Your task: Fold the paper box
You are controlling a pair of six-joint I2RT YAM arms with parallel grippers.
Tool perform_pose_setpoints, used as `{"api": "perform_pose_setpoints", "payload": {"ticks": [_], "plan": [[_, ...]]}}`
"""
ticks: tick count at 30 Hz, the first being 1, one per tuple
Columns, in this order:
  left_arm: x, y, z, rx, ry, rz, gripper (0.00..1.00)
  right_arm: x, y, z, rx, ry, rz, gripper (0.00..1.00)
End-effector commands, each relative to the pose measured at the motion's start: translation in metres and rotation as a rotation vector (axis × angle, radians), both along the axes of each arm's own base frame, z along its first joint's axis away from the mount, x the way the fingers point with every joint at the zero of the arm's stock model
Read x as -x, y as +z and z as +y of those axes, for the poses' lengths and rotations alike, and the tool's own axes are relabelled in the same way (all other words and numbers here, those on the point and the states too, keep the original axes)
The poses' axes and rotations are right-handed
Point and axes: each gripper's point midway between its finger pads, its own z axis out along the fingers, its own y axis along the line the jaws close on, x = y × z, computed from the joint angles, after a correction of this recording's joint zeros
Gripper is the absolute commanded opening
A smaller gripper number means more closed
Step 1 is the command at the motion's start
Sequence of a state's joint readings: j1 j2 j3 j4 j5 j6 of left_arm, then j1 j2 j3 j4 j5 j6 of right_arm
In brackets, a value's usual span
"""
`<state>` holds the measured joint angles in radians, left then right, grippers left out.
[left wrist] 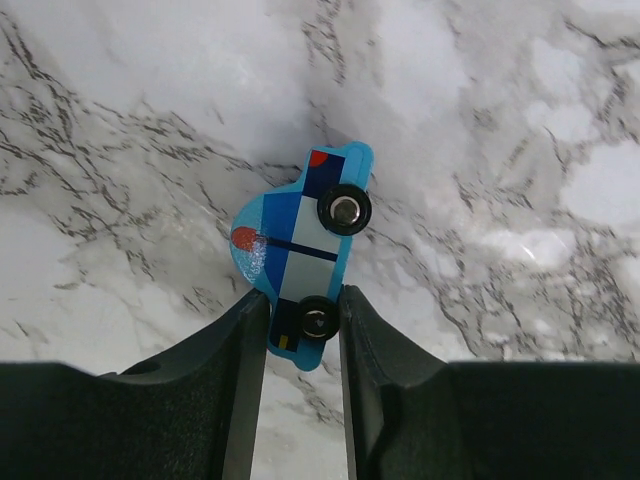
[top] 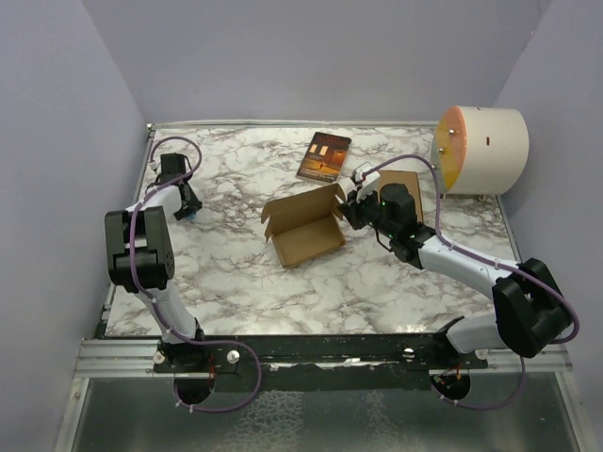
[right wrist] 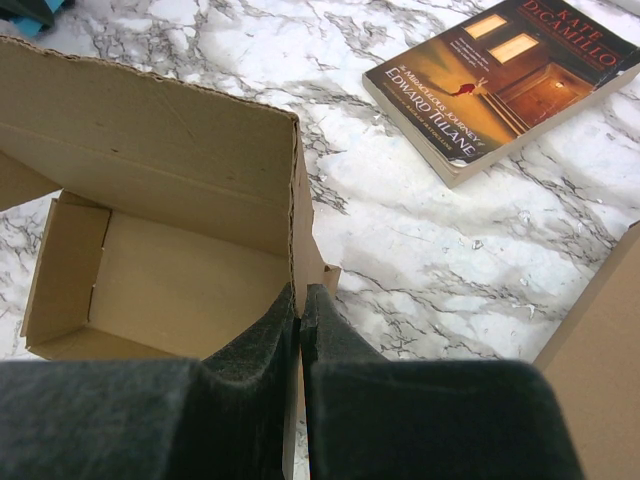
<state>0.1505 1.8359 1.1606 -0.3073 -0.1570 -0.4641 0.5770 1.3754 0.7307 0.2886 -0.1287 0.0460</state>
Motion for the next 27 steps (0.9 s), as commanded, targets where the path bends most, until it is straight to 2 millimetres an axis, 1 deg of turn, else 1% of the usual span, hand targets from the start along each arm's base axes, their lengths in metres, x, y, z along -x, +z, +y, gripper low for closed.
{"api": "perform_pose_setpoints", "payload": {"ticks": [1, 2, 6, 7, 10, 13, 18, 22, 27], "plan": [[0.009, 0.034, -0.032, -0.007, -0.095, -0.077, 0.26, 0.002, 0.013, 0.007, -0.028, 0.022, -0.020, 0.02], [0.014, 0.042, -0.041, -0.002, -0.112, -0.100, 0.25, 0.002, 0.013, 0.007, -0.029, 0.020, -0.021, 0.03], [0.044, 0.052, -0.074, 0.066, -0.162, -0.156, 0.23, 0.001, 0.012, 0.006, -0.026, 0.018, -0.020, 0.02], [0.050, 0.062, -0.082, 0.087, -0.177, -0.194, 0.23, 0.001, 0.013, 0.007, -0.028, 0.019, -0.020, 0.02], [0.070, 0.075, -0.102, 0.151, -0.222, -0.257, 0.21, 0.002, 0.011, 0.007, -0.026, 0.023, -0.016, 0.02], [0.085, 0.091, -0.119, 0.219, -0.260, -0.337, 0.21, 0.002, 0.009, 0.008, -0.026, 0.028, -0.011, 0.02], [0.103, 0.116, -0.146, 0.332, -0.335, -0.459, 0.21, -0.002, 0.006, 0.006, -0.019, 0.006, -0.009, 0.02], [0.117, 0.132, -0.161, 0.406, -0.379, -0.528, 0.21, -0.004, 0.003, 0.004, -0.010, -0.008, -0.003, 0.02], [0.133, 0.158, -0.169, 0.438, -0.432, -0.598, 0.21, -0.007, -0.002, 0.000, 0.002, -0.027, 0.003, 0.02]]}}
